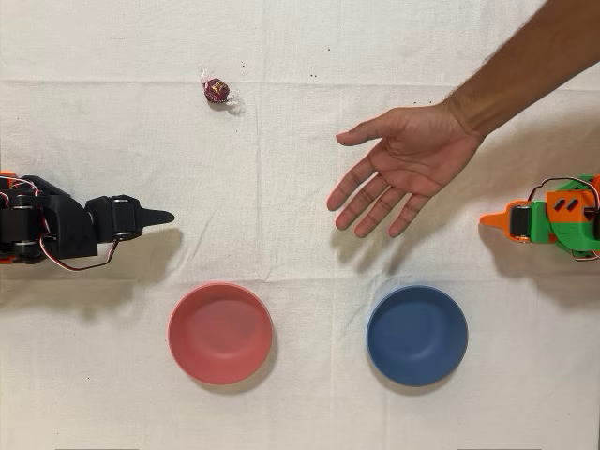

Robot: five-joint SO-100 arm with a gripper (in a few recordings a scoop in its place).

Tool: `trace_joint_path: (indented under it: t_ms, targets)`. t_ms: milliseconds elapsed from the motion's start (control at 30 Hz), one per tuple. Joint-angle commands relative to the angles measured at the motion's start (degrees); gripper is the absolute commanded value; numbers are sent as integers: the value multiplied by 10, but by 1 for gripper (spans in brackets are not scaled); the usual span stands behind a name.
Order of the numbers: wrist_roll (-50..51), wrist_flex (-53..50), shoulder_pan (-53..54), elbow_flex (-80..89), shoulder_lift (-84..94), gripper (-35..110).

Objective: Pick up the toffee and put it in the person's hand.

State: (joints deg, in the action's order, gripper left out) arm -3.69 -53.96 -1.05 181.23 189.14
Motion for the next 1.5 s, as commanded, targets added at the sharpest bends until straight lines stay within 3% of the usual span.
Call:
trace_joint_path:
  t_ms: [0, 467, 967, 1233, 1467]
  targets:
    - [-4, -10, -2, 29, 40, 0]
    - [3, 25, -2, 25, 40, 0]
    - [-6, -18, -9, -140, 18, 0]
    - [8, -25, -36, -278, -135, 0]
    - [38, 2, -57, -465, -397, 0]
